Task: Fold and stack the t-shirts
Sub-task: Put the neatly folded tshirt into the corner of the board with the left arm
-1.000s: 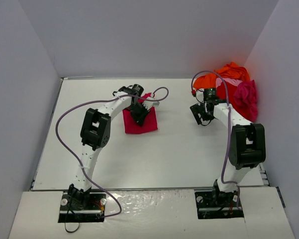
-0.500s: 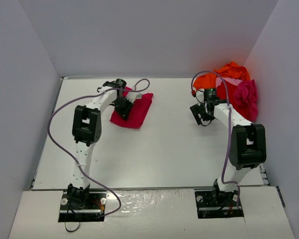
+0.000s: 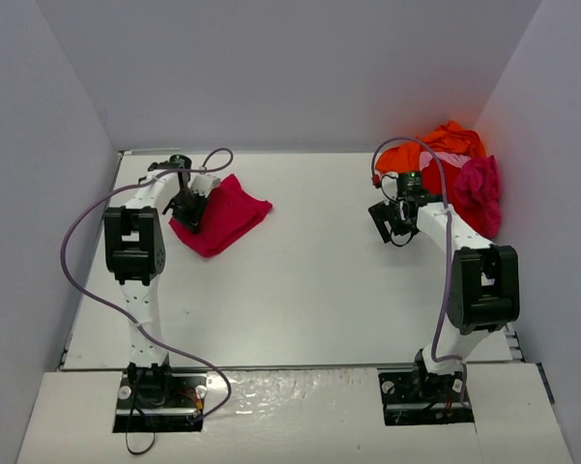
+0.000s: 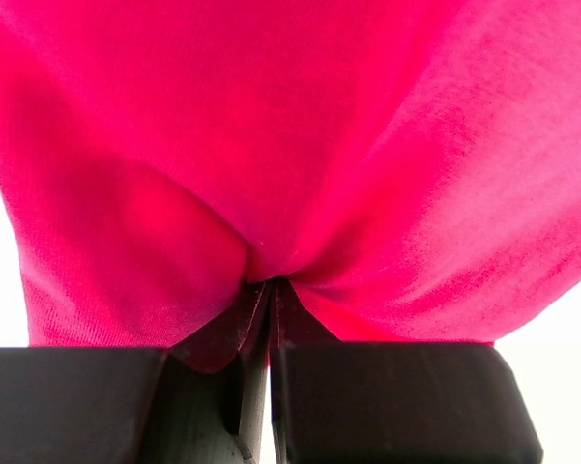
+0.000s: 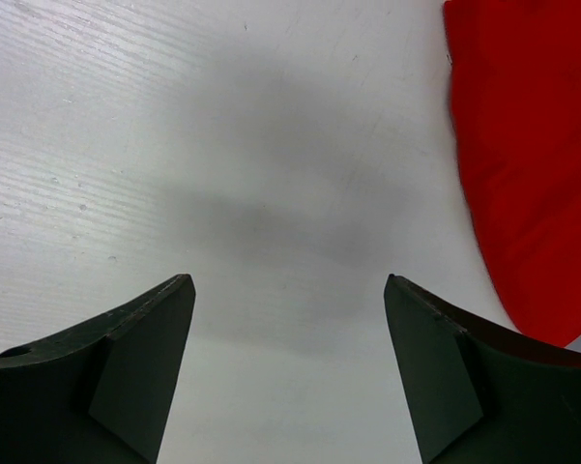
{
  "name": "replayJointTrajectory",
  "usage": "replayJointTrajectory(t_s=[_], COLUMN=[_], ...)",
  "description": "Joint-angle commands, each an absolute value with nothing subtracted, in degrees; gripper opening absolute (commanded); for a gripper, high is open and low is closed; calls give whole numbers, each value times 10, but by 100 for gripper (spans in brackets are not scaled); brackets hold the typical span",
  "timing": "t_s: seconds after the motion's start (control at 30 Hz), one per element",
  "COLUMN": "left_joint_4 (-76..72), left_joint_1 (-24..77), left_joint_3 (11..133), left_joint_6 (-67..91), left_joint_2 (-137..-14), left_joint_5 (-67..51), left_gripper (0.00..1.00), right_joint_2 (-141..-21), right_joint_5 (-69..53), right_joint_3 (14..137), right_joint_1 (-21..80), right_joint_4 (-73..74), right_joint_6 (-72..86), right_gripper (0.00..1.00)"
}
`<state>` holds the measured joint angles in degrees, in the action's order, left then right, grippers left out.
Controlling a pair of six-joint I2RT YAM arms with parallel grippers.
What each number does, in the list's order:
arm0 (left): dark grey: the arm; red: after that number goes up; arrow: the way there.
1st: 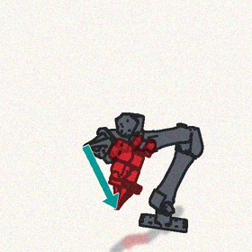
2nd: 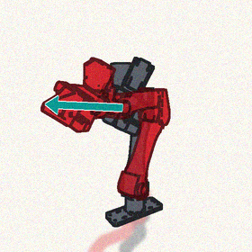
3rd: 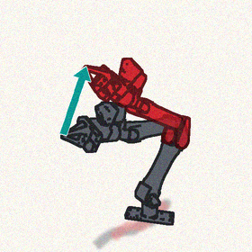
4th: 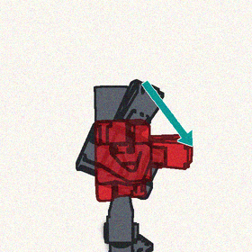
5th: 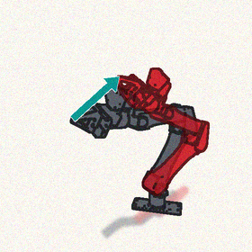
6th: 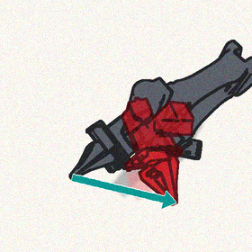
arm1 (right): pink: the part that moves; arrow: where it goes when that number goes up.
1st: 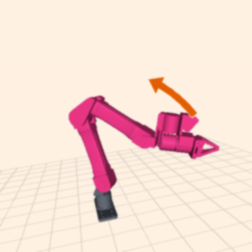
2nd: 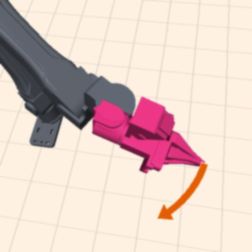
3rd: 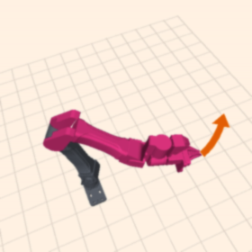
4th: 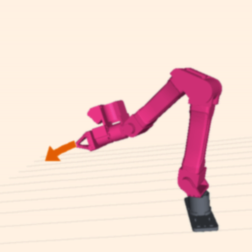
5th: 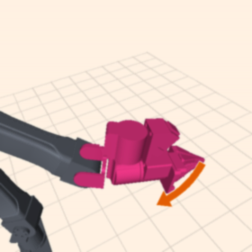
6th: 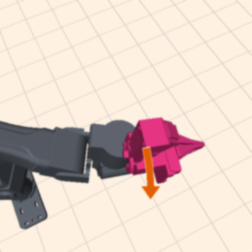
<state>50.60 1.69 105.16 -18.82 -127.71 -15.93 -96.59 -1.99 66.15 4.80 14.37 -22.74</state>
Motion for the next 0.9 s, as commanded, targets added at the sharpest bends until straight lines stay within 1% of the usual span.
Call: replayJointTrajectory(t_s=[0.0, 0.2, 0.33, 0.43, 0.63, 0.73, 0.87], left_joint_4=[507, 485, 456, 445, 426, 449, 455], left_joint_1=[-47, -118, -140, -150, -122, -86, 5], left_joint_3=[1017, 987, 963, 958, 975, 990, 978], left_joint_6=[-172, -156, -153, -157, -162, -185, -218], left_joint_2=[-1262, -1240, -1222, -1205, -1162, -1126, -1039], left_joint_5=[-102, -99, -90, -133, -189, -208, -219], left_gripper=[0, 0, 0, 0, 0, 0, 0], right_joint_2=[-931, -934, -931, -931, -936, -932, -932], right_joint_5=[-28, -24, -23, -23, -10, -6, -4], right_joint_3=[666, 668, 668, 668, 670, 670, 668], right_joint_1=[48, 61, 64, 67, 75, 76, 76], right_joint_4=[140, 142, 142, 144, 144, 143, 142], right_joint_6=[-231, -229, -226, -225, -222, -221, -221], right_gripper=[77, 77, 77, 77, 77, 77, 77])
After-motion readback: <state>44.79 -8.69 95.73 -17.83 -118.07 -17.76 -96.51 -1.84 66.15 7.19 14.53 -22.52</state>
